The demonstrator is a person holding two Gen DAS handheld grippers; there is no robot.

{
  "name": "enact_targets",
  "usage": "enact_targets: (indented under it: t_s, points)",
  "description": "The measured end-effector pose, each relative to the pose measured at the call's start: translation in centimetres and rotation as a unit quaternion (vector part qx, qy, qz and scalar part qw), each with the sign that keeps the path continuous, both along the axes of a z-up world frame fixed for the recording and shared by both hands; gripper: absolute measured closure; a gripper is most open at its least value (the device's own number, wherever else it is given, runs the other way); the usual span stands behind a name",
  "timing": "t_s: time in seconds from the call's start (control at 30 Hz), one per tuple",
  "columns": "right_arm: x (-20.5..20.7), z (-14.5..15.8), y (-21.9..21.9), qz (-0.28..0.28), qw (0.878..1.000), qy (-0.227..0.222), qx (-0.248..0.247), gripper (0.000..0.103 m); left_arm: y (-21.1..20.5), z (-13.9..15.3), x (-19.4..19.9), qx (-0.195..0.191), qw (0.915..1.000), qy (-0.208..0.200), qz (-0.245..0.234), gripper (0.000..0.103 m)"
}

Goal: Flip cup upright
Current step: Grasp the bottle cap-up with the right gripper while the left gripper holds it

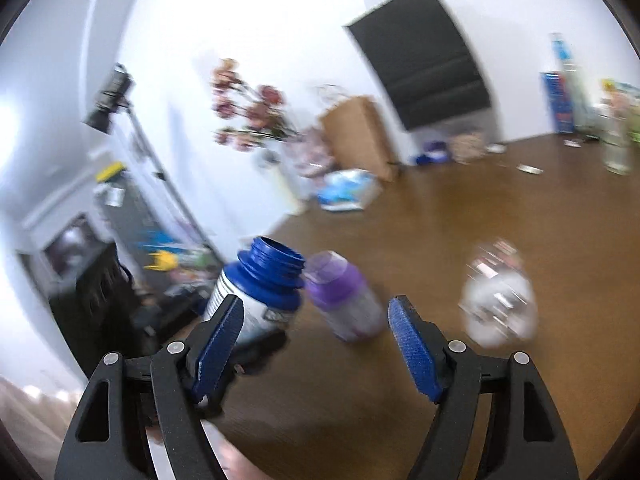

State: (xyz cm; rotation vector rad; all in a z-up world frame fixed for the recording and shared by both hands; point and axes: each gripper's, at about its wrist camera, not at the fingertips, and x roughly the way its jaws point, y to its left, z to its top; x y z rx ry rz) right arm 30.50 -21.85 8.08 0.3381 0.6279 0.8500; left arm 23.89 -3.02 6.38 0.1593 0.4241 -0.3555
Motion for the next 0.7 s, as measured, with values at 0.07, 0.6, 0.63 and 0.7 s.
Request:
enact_targets:
  t_s: [0.07, 0.6, 0.63, 0.7]
  points:
    - [1.2, 1.1, 1.7, 0.035, 0.999, 0.009, 0.019, 0.023, 1.1, 1.0, -0.3, -0.037, 0.9988, -0.031, 0.001, 0.043]
    - [7.7, 2.5, 11.6, 0.134, 0.99, 0.05, 0.009, 0.035, 5.6, 0.6, 3.8, -0.06, 0.9954, -0.074, 0.002, 0.03]
    - [7.6, 2.6, 11.9, 0.128, 0.991, 0.036, -0.005, 0.035, 6.1, 0.5, 4.1, -0.061, 0.9955, -0.073, 0.004, 0.026]
    - [6.9, 3.1, 13.4, 0.101, 0.992, -0.039, -0.07, 0.035, 7.3, 0.3, 5.3, -0.071, 0.9961, -0.05, -0.015, 0.026]
